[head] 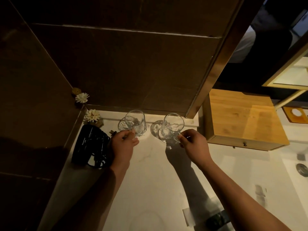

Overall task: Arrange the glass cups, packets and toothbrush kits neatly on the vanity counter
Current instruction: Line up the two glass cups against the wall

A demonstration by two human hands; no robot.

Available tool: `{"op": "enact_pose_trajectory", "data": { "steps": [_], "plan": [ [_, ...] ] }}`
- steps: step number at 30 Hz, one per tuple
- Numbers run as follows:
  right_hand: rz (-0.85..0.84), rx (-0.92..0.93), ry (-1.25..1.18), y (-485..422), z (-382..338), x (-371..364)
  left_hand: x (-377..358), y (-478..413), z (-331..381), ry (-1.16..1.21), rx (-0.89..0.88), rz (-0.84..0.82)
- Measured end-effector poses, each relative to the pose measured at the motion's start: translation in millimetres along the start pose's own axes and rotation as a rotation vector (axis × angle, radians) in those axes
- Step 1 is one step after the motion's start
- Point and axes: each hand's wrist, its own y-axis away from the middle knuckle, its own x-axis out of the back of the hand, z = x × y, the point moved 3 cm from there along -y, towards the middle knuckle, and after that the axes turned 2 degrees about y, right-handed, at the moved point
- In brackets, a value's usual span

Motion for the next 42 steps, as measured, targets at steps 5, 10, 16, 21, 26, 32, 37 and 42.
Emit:
{"op": "enact_pose_trajectory", "data": {
  "steps": [5,10,16,21,26,32,37,42],
  "plan": [
    [0.035,-0.073,-0.106,2,3,-3,-9,10,-4,0.031,-0.011,0.028],
    [0.064,-0.14,-0.192,6,7,-6,-13,16,-11,-0.056,-0.089,0.045],
    [0.08,-0.164,-0.223,12,6,-10,-8,13,-19,-0.144,-0.12,0.004],
    [0.092,-0.158,-0.217,13,5,-12,1,18,-15,-0.35,-0.205,-0.053],
    [0.101,-0.157,-0.193,11,1,-17,38,21,-43,-0.817,-0.498,-0.074],
    [0.149,-0.132,-0.117,14,-2,-30,23,15,-32,-0.822,-0.458,-0.09],
    [0.132,-0.134,-0.104,18,-7,-40,14,8,-30,-0.819,-0.448,-0.093],
    [0.136,-0.147,-0.146,21,-6,-43,15,7,-30,-0.797,-0.491,-0.104]
  ]
}}
